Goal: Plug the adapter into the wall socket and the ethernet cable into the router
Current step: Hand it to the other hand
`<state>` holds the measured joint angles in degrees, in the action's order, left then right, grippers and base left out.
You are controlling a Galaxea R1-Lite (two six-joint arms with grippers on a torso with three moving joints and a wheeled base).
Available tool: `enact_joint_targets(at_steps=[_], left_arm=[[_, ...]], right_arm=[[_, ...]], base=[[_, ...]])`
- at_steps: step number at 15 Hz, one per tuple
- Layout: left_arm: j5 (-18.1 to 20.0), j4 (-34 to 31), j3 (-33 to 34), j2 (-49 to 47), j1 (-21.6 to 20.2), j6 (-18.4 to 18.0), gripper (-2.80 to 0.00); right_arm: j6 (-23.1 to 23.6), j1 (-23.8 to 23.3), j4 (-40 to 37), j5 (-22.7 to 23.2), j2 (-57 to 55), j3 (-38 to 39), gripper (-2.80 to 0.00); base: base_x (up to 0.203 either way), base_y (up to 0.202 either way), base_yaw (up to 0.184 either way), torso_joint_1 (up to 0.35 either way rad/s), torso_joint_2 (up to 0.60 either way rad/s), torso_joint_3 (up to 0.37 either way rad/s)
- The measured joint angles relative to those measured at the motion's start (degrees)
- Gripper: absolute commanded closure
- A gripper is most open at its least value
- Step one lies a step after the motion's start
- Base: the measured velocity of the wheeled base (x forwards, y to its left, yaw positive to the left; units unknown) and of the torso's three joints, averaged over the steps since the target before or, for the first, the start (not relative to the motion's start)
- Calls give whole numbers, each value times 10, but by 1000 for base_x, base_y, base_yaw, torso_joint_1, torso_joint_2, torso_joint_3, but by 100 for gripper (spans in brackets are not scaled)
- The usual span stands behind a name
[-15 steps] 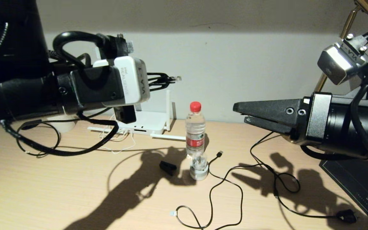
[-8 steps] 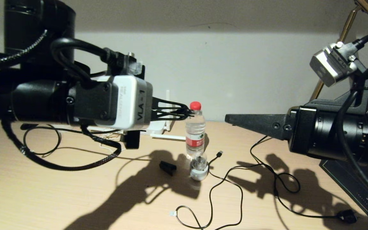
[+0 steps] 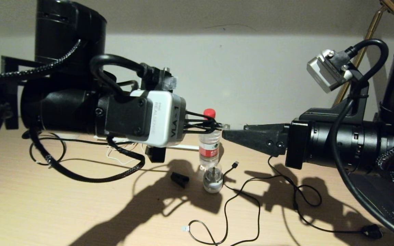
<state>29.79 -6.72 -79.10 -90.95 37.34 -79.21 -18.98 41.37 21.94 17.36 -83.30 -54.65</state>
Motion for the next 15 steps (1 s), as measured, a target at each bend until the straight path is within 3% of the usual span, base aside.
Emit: enact_joint_targets(at_steps=[15], left_arm=[[2,17,11,0,0,-9,0]], right_arm=[[-4,23,1,-1,-9,-18,-280]], base=[[0,0,0,0,0,0]])
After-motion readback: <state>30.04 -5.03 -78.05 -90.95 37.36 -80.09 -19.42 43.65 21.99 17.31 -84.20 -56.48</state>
